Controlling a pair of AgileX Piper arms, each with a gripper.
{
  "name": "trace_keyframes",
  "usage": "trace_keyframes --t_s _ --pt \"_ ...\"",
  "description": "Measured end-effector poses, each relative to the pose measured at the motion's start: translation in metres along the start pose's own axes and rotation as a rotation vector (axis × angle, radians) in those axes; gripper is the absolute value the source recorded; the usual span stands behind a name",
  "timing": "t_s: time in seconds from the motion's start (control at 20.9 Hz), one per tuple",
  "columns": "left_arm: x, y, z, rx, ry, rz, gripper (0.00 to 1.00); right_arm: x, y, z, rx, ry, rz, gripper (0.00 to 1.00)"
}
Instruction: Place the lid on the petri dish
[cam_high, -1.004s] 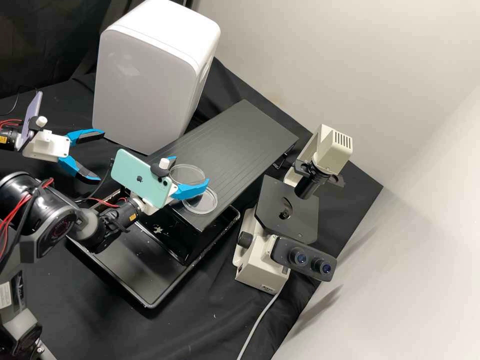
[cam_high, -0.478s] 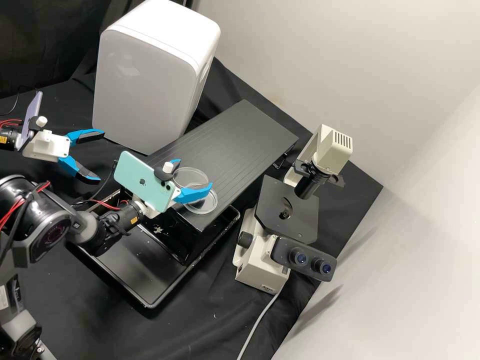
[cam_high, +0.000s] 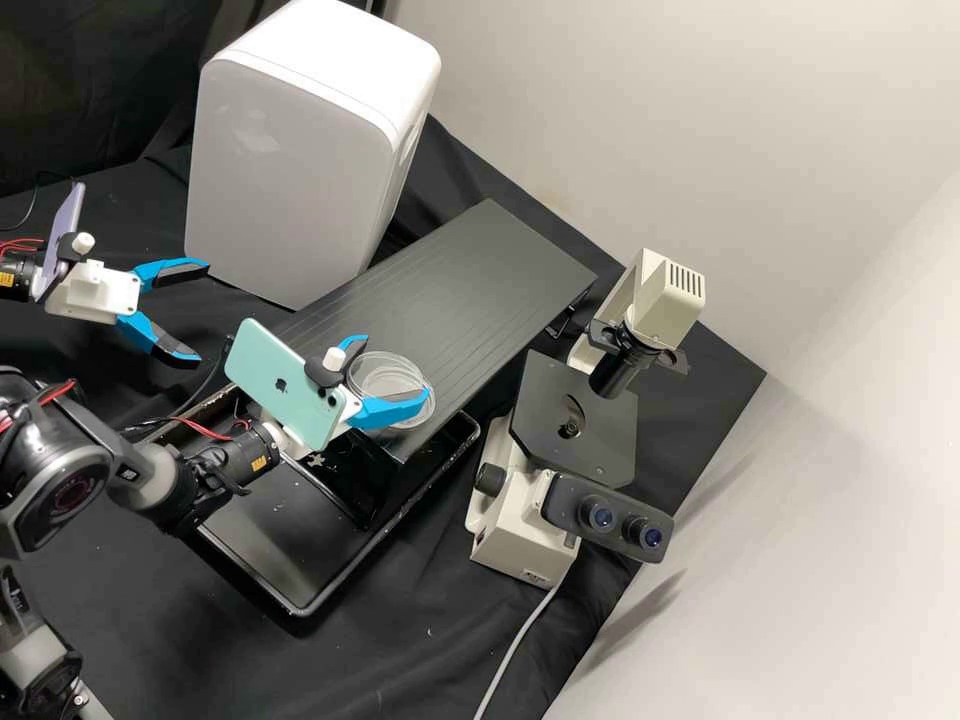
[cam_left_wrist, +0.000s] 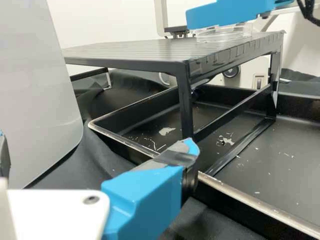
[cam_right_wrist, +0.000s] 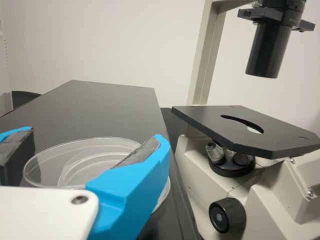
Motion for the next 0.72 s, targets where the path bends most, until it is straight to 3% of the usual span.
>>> trace_keyframes --t_s 0.33,0.72 --pt "0.000 0.0000 0.000 0.000 0.000 0.000 1.00 -0.005 0.001 0.005 0.004 0.005 -0.003 0.00" --pt "0.000 0.0000 0.000 0.000 0.000 0.000 1.00 -0.004 0.012 0.021 0.020 -0.038 0.060 0.00"
